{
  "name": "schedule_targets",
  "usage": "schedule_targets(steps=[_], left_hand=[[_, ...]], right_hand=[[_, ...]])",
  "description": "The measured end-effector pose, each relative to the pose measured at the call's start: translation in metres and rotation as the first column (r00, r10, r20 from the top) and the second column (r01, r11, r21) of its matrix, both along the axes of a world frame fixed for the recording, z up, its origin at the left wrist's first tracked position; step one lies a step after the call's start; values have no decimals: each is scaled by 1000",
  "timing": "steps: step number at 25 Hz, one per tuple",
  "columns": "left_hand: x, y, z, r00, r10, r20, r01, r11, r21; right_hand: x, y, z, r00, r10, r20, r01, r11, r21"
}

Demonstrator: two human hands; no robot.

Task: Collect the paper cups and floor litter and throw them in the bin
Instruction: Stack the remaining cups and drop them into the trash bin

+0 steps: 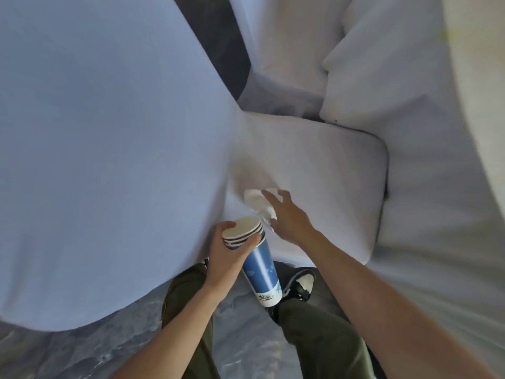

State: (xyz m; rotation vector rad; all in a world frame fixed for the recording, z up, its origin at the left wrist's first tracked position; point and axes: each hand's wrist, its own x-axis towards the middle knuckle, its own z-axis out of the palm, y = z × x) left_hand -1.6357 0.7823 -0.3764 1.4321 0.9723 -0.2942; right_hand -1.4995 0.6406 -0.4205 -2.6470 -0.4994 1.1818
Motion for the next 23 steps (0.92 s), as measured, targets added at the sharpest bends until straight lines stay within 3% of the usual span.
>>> schedule_targets(steps=[2,4,6,8,11,15,16,18,23], left_hand=[[1,0,-4,1000,-7,19,7,1000,-11],[2,1,0,999,-25,40,26,1000,-16],[2,-2,11,996,-75,57,76,997,-5],[3,-6,28,983,-163,87,162,987,20],[15,-19,78,935,-321,150,306,945,117],[48,-59,172,854,-461,241,374,866,331],[59,-71,198,837,-481,261,379,853,358],[76,-93,239,809,-512,289,388,834,392],[103,-162,333,667,-685,292,457,686,566]], right_hand=[[0,6,-15,985,138,101,-135,990,-32],[0,3,-20,978,165,127,-158,986,-61],[-2,-3,-13,998,24,64,-23,999,-27],[-1,-13,14,967,-255,-13,255,965,58],[9,-31,97,830,-554,-64,547,786,288],[14,-77,245,763,-631,-141,568,550,612],[15,-93,277,781,-610,-134,538,548,641],[17,-117,324,838,-541,-71,466,641,610],[16,-180,419,941,-281,188,199,910,364]])
